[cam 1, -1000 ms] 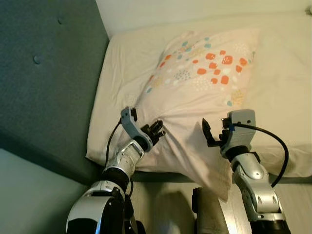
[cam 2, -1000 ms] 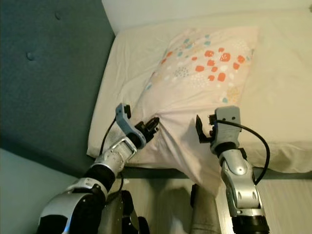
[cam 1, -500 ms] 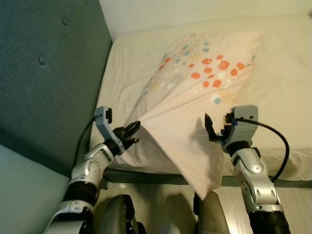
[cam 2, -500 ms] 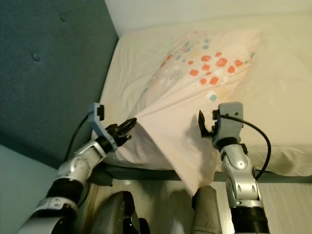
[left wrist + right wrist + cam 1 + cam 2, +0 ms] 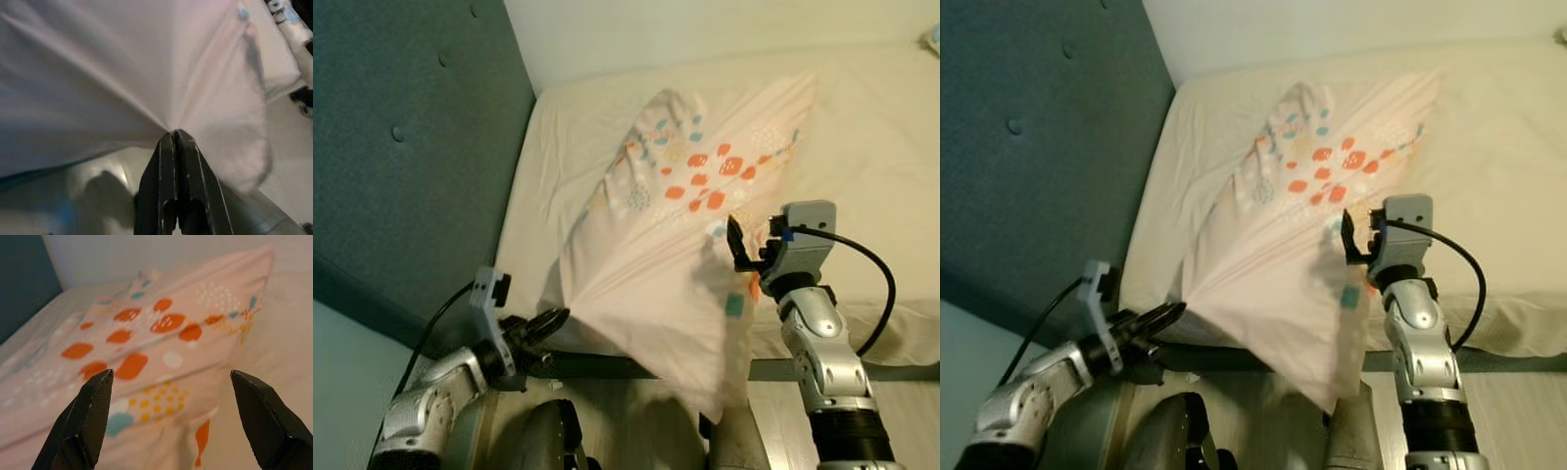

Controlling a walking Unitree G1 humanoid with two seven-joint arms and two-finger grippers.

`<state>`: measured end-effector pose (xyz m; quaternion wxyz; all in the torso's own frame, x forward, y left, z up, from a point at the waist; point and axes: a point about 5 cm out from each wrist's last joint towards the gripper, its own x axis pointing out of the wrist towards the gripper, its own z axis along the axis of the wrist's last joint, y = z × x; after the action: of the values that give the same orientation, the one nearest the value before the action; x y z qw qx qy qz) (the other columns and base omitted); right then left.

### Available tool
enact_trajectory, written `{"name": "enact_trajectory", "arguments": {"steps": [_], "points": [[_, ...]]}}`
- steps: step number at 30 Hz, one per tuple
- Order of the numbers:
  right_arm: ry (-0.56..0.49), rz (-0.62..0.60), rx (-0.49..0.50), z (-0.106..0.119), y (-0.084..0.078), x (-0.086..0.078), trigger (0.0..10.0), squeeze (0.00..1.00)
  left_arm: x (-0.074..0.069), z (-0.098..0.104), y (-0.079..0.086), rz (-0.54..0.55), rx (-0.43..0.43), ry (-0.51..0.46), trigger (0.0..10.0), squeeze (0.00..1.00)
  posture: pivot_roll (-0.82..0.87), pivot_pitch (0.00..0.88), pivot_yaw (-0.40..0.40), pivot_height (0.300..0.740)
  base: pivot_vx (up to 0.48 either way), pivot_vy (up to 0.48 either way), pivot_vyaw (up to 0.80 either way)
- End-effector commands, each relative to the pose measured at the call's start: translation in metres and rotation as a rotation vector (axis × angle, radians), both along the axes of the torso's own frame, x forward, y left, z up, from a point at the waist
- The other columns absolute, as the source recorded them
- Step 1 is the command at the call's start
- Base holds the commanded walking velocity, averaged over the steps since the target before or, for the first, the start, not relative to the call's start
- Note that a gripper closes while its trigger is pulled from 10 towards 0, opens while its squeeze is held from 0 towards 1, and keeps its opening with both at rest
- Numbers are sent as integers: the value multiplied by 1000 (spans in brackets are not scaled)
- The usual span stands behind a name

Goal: Clean up the room

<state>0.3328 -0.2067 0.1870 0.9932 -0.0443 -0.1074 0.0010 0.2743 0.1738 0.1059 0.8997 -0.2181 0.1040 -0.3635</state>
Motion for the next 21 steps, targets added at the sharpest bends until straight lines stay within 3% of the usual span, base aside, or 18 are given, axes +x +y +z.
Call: {"name": "enact_trajectory", "arguments": {"steps": [1,2,5,7,9,11,14,15,16,17,18,20,21], "points": [[8,4,20,-5,1,-1,10000,0,-12,-5,4,-29,5,45,0,71,-95,201,135,598,0,0,0],[3,0,26,-5,0,0,10000,0,-22,-3,0,-67,-25,54,0,71,-95,196,138,598,0,0,0],[-1,-3,31,-4,0,1,10000,0,-31,1,-6,-110,-59,61,0,67,-95,194,138,598,0,0,0],[-5,-4,37,-2,0,3,10000,0,-45,10,-20,-201,-143,67,0,31,-93,191,136,598,0,0,0],[-6,-4,37,-2,0,4,10000,0,-50,14,-25,-232,-168,70,0,31,-93,191,136,598,0,0,0],[-6,-2,38,-2,0,4,10000,0,-53,14,-29,-263,-157,65,0,0,-93,191,136,598,0,0,0],[-4,2,39,-4,2,4,10000,0,-51,7,-33,-221,-68,43,0,0,-87,187,131,598,0,0,0],[-1,3,40,-5,2,4,10000,0,-43,6,-33,-145,-16,14,6588,0,-87,187,131,598,0,0,0],[-1,3,40,-5,2,4,10000,0,-43,6,-33,-145,-16,14,6588,0,-87,187,131,598,0,0,0],[1,4,39,-6,2,4,10000,0,-36,6,-32,-81,13,-5,7765,0,-88,184,133,598,0,0,0],[3,2,39,-7,2,4,10000,0,-26,7,-28,4,49,-29,10000,0,-89,183,135,598,0,0,0],[9,-5,41,-8,1,3,10000,0,-10,9,-17,141,94,-60,10000,0,-90,177,138,598,0,0,0],[23,-14,44,-10,0,3,10000,0,-2,11,-9,206,107,-71,10000,1000,-92,175,138,598,0,0,0]]}}
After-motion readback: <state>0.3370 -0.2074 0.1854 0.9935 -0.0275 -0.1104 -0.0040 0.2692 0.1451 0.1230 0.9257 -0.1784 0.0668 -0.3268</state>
